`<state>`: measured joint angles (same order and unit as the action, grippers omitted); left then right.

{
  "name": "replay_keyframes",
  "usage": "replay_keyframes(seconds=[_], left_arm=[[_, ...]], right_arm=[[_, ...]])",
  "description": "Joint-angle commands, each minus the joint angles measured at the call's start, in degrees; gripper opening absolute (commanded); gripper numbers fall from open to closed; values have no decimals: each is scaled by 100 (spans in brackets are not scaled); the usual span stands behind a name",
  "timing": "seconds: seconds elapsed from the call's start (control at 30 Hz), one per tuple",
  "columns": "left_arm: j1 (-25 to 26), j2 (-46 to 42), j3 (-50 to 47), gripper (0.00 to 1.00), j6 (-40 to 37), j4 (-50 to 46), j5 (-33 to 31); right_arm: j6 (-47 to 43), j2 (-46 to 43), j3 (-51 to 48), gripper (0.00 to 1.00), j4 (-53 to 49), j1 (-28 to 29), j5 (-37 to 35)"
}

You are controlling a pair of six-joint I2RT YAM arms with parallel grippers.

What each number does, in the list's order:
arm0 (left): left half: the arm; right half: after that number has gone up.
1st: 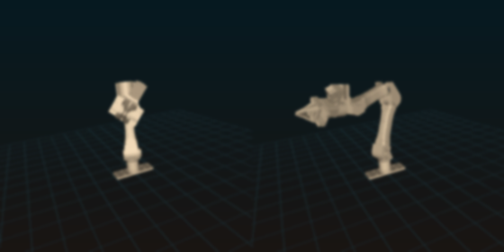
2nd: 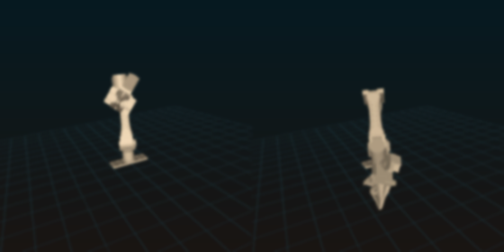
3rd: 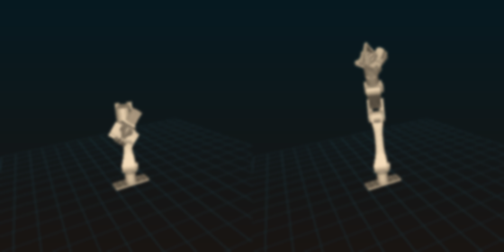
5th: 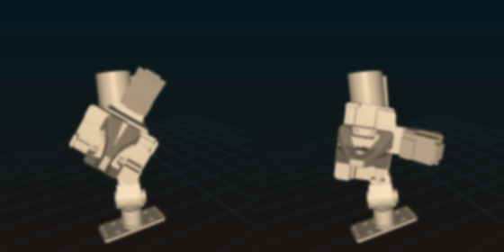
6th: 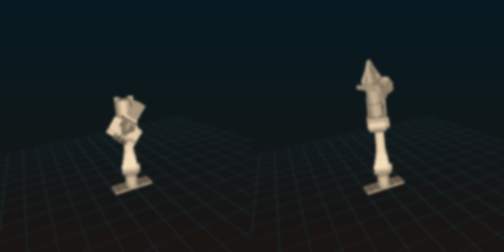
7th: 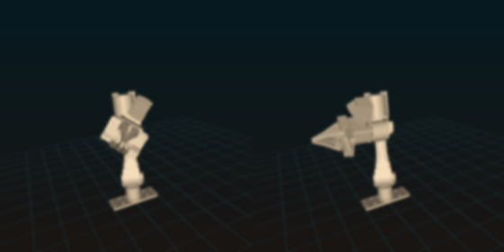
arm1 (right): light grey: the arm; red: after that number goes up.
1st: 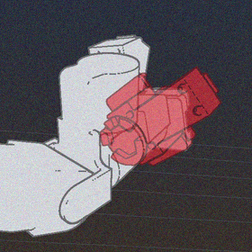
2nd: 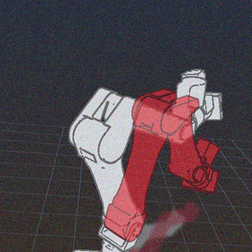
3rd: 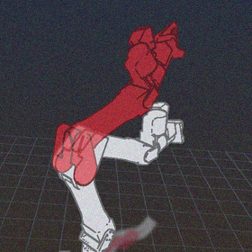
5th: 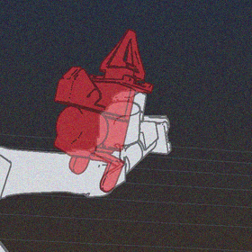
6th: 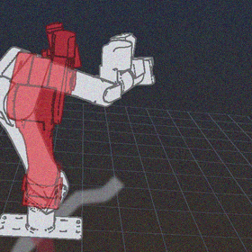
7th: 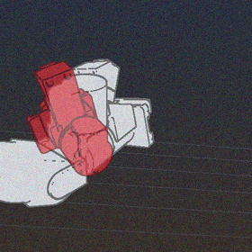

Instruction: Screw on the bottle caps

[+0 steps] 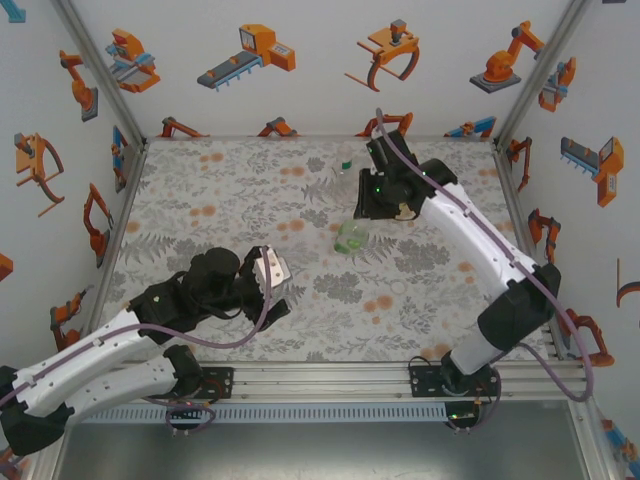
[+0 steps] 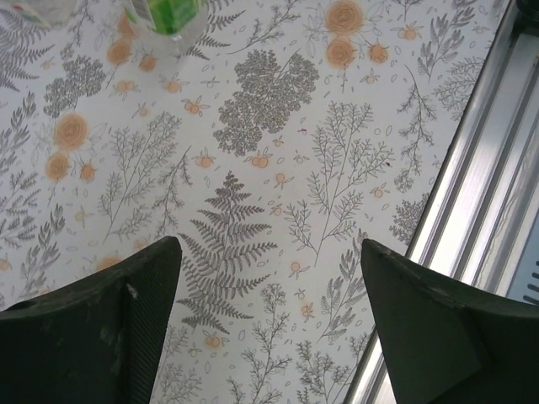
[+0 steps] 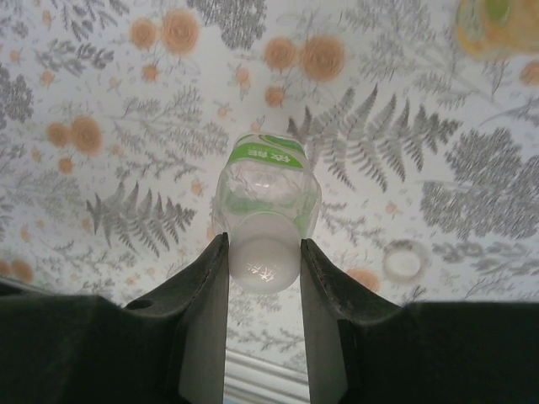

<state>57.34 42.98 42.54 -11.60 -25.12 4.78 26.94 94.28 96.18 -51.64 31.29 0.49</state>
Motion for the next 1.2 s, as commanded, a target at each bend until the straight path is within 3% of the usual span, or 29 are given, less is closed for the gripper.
replay_keyframes(seconds=[0.0,0.33,0.53,0.87,1.17], left_arm=[[14,-165,-143,79,531,129,-290],[14,-621,-351,80,1032,104,-702],[5,-657,-413,80,1134,82,-722],[5,-557,-369,80,1125,42,-776],[4,-519,-409,80,1162,128,-703]], right_arm=[[-607,539,690,0,-373,-115,-20],[-1740,2210,2778,0,-978,-202,-85],[-1930,2834,3484,0,-1162,-220,-153],[-1876,3028,3733,0,-1403,-332,-268],[-1974,2707,3307,0,-1460,-610,-410]])
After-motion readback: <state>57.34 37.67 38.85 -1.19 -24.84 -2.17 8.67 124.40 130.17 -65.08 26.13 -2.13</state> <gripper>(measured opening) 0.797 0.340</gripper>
